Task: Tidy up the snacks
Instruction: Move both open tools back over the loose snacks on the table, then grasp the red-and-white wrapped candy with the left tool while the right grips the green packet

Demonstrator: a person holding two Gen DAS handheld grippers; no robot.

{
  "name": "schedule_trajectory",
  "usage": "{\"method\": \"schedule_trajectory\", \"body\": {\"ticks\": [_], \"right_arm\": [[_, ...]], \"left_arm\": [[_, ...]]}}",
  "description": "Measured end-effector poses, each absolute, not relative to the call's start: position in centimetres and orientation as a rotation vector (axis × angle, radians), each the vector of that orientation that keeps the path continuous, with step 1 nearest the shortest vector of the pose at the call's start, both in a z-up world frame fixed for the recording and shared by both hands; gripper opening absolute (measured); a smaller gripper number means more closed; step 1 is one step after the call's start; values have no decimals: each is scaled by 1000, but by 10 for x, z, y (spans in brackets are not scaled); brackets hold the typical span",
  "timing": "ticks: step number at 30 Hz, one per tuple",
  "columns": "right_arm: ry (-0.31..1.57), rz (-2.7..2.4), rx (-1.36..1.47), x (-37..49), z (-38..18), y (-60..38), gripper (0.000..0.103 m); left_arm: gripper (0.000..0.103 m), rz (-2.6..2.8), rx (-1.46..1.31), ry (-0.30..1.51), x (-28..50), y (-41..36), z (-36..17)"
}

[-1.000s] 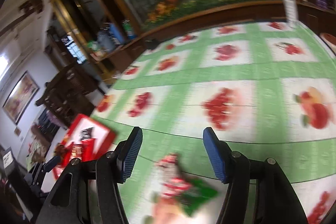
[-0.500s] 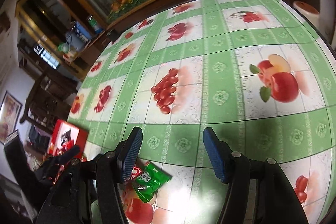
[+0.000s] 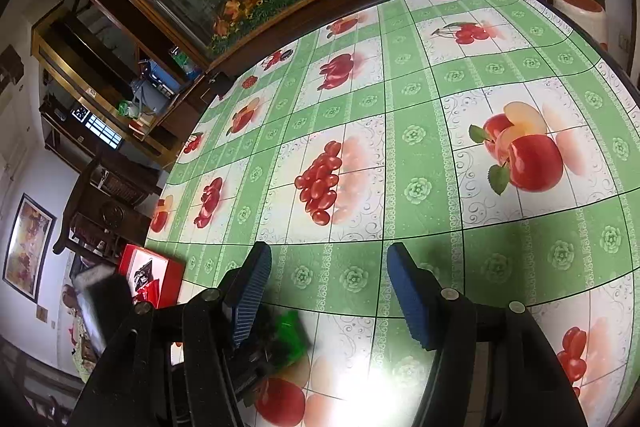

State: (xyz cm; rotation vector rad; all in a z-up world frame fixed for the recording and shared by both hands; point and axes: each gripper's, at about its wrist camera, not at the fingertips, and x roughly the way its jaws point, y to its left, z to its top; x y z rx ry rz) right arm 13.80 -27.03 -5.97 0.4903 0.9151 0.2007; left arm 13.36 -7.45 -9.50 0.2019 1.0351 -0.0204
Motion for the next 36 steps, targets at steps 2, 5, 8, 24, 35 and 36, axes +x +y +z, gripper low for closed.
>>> {"method": "schedule_trajectory", "body": {"ticks": [2, 5, 8, 24, 35, 36], "right_arm": [[926, 208, 484, 139, -61, -268, 63], [959, 246, 415, 140, -65, -252, 63], [1013, 352, 335, 137, -69, -226, 63], [1157, 459, 155, 135, -102, -180, 63], [1095, 435, -15, 122, -103, -163, 35], [1090, 435, -34, 120, -103, -159, 35]], "left_arm": [[74, -15, 226, 1034, 125, -59, -95], [74, 2, 244, 1028, 113, -35, -95], [74, 7, 227, 1020, 104, -15, -92], [74, -20, 286, 918, 96, -3, -82], [74, -99, 246, 958, 100, -3, -89], [74, -107, 246, 960, 100, -4, -90]]}}
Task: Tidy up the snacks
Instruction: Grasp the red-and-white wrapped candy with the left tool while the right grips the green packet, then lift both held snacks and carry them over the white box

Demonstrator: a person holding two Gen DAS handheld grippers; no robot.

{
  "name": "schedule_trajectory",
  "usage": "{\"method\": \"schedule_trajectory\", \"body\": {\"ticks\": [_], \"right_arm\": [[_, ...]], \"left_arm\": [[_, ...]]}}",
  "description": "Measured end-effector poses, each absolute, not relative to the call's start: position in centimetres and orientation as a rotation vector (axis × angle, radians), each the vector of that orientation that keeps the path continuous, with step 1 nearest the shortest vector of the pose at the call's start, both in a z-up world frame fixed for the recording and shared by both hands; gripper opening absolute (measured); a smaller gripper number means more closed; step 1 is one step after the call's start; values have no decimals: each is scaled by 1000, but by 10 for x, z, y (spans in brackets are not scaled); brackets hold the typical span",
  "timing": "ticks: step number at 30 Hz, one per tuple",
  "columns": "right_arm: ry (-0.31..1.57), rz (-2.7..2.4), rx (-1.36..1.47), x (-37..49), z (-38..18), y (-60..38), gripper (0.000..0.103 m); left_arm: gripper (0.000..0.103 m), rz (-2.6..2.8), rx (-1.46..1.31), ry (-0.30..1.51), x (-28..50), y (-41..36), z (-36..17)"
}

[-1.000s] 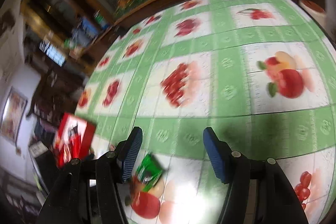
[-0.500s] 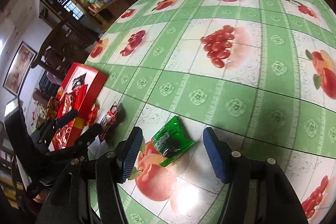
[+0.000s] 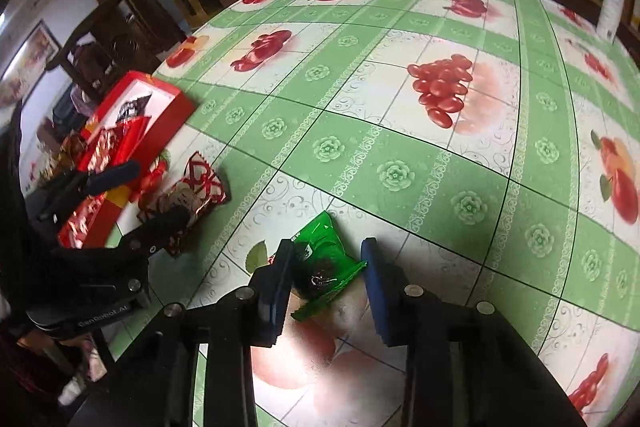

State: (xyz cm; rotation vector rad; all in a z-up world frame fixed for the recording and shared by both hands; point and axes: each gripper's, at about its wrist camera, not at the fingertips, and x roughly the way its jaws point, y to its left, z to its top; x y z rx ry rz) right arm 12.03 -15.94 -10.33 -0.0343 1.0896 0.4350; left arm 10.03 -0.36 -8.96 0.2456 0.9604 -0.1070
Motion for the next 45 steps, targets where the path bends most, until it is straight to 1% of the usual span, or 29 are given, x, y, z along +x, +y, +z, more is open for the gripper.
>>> {"method": "schedule_trajectory", "body": {"ticks": [5, 13, 15, 17, 18, 20, 22, 23, 33, 45], "right_arm": [[1062, 439, -110, 114, -103, -153, 33], [1062, 439, -111, 115, -104, -152, 33], [1063, 438, -110, 115, -104, -152, 34], [1063, 438, -110, 115, -104, -151, 34], [1063, 437, -110, 115, -104, -151, 34], [1063, 438, -110, 115, -104, -151, 34], [1062, 438, -111, 116, -104, -151, 34], [1062, 439, -109, 116, -104, -152, 33], [1062, 431, -72, 118, -103, -160, 33], [1058, 389, -22, 123, -101, -172, 33]], "left_arm": [[74, -135, 248, 987, 101, -8, -98], [74, -154, 205, 964, 101, -4, -100], [72, -159, 178, 967, 102, 0, -101], [56, -169, 149, 971, 104, 4, -100], [50, -174, 138, 973, 104, 6, -100], [31, -181, 126, 975, 105, 9, -99], [28, -179, 125, 973, 105, 9, -99], [25, -178, 127, 968, 104, 9, -99], [24, -158, 152, 919, 90, 6, -88], [24, -113, 224, 774, 61, -3, -55]]}}
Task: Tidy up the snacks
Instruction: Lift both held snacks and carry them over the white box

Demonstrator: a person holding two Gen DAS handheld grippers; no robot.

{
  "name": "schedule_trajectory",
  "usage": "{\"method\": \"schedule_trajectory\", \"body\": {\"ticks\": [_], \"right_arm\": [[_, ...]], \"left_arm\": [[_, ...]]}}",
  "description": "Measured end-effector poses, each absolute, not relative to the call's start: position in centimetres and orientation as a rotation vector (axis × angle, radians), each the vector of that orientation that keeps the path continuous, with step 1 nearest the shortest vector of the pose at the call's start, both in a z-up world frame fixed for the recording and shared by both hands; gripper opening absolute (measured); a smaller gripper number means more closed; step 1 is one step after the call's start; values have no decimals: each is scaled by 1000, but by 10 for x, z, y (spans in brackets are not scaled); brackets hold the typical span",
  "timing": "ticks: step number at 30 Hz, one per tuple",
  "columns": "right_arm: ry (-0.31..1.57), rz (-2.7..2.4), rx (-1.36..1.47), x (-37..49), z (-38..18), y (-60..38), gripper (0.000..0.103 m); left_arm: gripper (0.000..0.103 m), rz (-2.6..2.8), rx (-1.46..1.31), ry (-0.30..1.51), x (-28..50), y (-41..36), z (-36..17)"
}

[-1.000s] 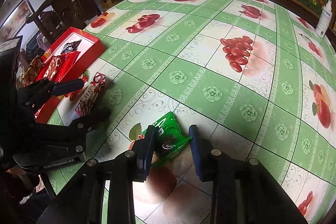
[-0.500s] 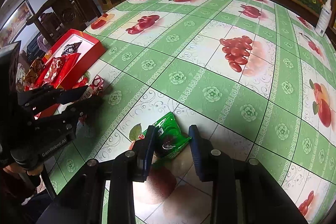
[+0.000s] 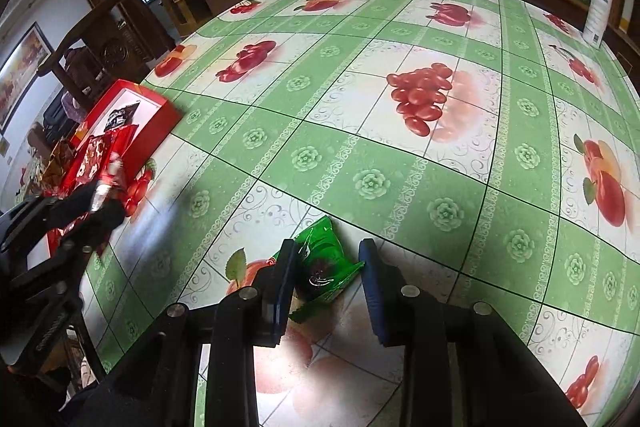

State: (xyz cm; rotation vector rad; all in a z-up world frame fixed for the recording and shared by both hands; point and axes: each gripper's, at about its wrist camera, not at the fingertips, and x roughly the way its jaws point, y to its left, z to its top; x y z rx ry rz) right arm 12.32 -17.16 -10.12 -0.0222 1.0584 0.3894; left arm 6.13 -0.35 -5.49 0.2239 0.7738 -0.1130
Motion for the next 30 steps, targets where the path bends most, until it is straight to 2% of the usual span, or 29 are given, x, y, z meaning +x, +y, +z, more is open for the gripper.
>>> {"method": "schedule_trajectory", "body": {"ticks": [10, 20, 30], "right_arm": [[1035, 365, 44, 123, -102, -179, 33], [924, 262, 229, 117, -94, -211, 24], [898, 281, 340, 84, -102, -206, 21]], "left_arm": [[24, -60, 184, 694, 39, 23, -35], [24, -35, 121, 660, 17, 54, -29], [24, -59, 100, 650, -3, 67, -29]]}}
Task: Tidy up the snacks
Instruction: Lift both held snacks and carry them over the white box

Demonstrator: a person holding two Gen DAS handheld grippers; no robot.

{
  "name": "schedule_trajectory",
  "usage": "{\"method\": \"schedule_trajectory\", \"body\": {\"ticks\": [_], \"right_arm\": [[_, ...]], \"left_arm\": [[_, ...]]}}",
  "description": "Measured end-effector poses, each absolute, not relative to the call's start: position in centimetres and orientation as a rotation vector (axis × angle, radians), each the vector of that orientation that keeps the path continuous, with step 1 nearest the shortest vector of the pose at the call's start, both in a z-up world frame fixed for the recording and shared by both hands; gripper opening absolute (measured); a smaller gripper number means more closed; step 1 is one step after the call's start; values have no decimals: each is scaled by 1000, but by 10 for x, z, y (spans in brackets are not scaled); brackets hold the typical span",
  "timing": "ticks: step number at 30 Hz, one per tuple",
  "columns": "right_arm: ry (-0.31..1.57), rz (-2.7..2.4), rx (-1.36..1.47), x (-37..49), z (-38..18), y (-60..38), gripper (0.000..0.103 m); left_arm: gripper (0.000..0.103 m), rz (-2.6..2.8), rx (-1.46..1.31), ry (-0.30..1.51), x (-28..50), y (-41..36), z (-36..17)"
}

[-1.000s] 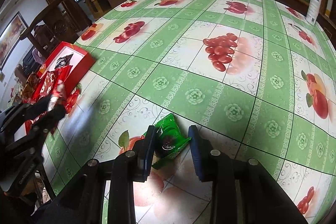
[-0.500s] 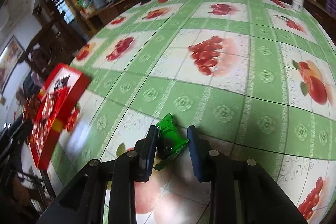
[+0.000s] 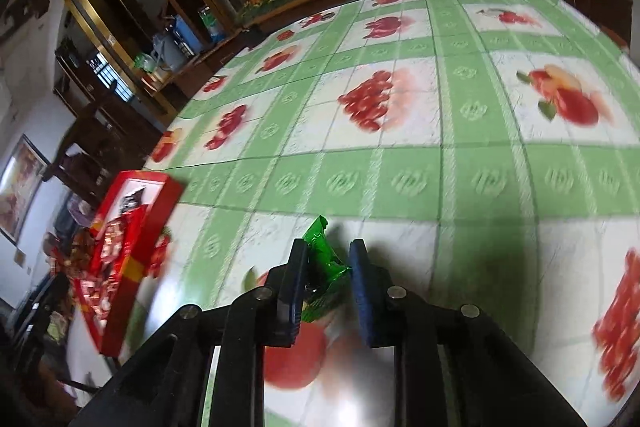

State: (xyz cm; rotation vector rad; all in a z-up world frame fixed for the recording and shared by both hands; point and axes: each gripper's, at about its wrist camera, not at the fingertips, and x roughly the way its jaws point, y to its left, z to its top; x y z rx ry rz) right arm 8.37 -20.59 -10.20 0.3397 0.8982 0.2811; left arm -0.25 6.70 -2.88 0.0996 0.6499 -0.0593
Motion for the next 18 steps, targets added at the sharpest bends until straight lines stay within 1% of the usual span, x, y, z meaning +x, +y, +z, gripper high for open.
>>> {"method": "schedule_trajectory", "body": {"ticks": [7, 18], "right_arm": [[845, 345, 431, 52, -103, -197, 19], [782, 413, 436, 34, -96, -172, 18]], "left_arm": [[24, -87, 103, 676, -11, 67, -40], [24, -71, 80, 667, -15, 88, -40]]}}
